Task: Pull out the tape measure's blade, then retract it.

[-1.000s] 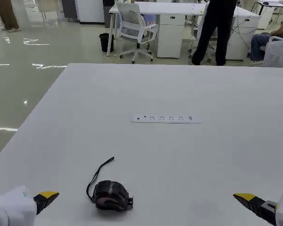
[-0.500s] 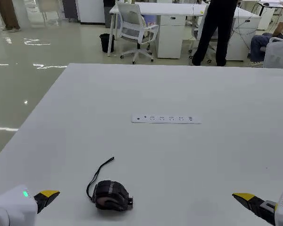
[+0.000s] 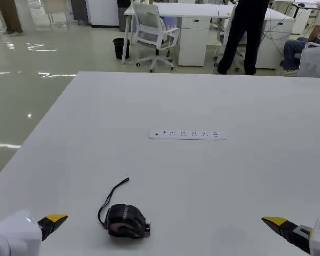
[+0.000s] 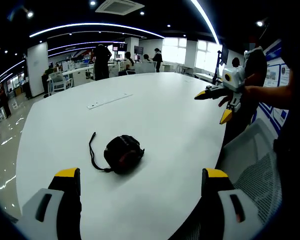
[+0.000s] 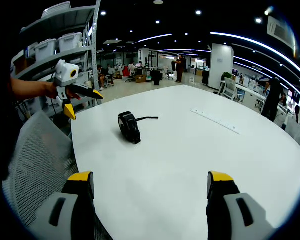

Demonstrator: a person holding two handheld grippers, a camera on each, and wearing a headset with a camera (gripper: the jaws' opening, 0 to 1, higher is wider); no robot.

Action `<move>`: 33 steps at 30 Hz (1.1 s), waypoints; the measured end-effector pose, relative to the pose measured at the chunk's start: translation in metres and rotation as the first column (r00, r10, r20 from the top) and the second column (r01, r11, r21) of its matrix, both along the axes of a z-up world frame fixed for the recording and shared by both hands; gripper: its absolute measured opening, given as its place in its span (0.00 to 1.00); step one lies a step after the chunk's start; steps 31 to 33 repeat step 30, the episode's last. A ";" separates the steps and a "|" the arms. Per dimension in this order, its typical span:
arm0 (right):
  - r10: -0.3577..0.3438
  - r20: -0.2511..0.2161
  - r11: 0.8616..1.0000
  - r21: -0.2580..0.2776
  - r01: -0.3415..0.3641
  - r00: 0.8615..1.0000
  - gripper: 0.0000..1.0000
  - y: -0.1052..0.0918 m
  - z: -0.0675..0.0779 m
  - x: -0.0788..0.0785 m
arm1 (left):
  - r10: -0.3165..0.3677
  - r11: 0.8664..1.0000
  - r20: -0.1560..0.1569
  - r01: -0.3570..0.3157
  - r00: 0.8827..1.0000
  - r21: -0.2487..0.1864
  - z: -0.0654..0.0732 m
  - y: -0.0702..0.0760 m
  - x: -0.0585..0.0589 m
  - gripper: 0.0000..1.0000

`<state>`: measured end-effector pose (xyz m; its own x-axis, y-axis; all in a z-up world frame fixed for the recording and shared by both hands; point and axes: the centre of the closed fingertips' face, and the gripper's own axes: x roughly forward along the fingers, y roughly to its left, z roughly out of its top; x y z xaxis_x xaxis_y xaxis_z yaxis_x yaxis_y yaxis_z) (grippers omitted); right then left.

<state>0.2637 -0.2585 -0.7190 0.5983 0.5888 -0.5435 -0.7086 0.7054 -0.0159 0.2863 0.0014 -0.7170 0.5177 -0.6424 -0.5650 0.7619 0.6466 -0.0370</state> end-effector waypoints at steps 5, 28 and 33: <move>0.000 -0.001 1.000 0.000 0.000 1.000 0.97 0.000 0.001 0.000 | 0.004 1.000 0.003 -0.004 1.000 0.004 0.001 0.001 0.000 0.99; 0.000 -0.006 1.000 -0.004 0.000 1.000 0.99 -0.007 -0.003 -0.002 | 0.022 1.000 0.007 -0.022 1.000 0.013 0.001 0.002 0.000 0.99; -0.001 -0.004 1.000 -0.004 0.001 1.000 0.99 -0.007 -0.002 -0.001 | 0.024 1.000 0.010 -0.024 1.000 0.011 0.001 0.002 0.001 0.99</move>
